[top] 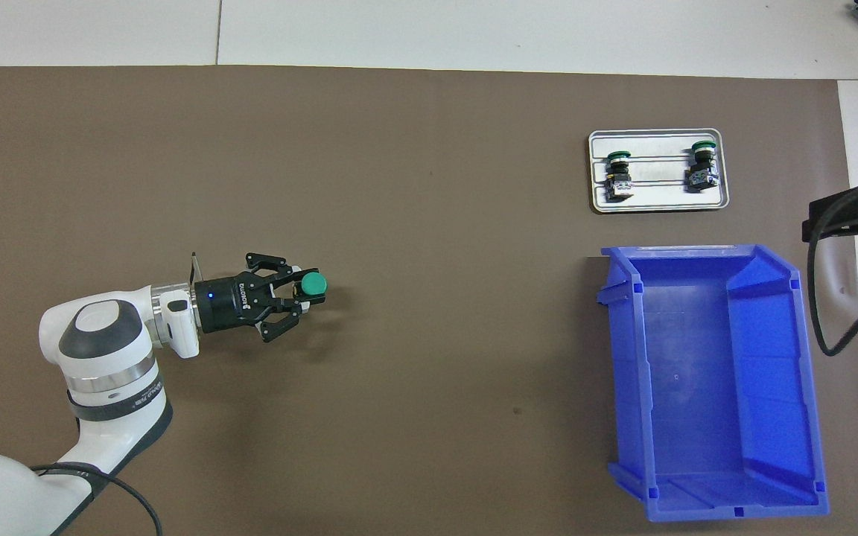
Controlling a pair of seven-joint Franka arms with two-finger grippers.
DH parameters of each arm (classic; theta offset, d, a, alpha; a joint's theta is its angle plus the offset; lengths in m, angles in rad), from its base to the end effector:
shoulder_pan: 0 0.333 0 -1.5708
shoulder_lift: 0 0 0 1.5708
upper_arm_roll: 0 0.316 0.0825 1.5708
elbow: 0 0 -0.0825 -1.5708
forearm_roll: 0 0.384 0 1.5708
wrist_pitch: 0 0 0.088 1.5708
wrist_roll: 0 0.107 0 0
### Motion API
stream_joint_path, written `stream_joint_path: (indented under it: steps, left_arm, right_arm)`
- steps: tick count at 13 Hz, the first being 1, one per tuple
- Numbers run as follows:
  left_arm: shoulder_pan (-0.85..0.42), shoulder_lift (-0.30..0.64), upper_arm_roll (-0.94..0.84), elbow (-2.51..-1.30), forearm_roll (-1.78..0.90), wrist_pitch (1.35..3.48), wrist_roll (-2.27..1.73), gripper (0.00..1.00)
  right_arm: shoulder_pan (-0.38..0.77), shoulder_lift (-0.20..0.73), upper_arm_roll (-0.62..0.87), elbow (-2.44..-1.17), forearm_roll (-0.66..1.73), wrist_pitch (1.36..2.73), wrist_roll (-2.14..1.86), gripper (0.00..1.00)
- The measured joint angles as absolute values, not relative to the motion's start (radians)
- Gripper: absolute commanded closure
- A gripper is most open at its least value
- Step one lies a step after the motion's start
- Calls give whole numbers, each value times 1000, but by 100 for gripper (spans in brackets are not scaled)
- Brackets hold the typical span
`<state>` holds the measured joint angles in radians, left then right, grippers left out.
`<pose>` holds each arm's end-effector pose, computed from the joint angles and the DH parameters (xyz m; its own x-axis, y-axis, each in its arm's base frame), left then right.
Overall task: Place and press button with both arms
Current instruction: 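Position the open left gripper around the component's green top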
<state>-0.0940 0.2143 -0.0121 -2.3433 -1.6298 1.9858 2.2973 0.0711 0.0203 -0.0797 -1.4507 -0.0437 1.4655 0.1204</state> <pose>0.4902 -0.1150 0.2484 0.2755 -0.2514 0.9278 -0.9463 -0.2409 0.2157 0.5501 -0.0092 0.6603 0.9911 -0.1331 0.0001 -0.1329 -0.9901 0.0454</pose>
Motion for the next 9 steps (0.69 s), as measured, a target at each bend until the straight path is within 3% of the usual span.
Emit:
stream_joint_path:
  steps: [1, 3, 5, 9]
  left_arm:
    - [-84, 209, -12, -2355, -1630, 1967, 2301, 100]
    - [-80, 197, -11, -2366, -1630, 1953, 2301, 70]
    - [-75, 189, -11, -2371, -1630, 1948, 2301, 61]
    - [-57, 187, -11, -2383, -1630, 1943, 2301, 58]
  right_arm:
    - [71, 20, -80, -1451, -44, 1465, 120, 0]
    - [71, 20, -80, -1451, -44, 1465, 120, 0]
    - [71, 20, -80, -1452, -44, 1465, 120, 0]
    - [71, 19, -80, -1455, -44, 1465, 120, 0]
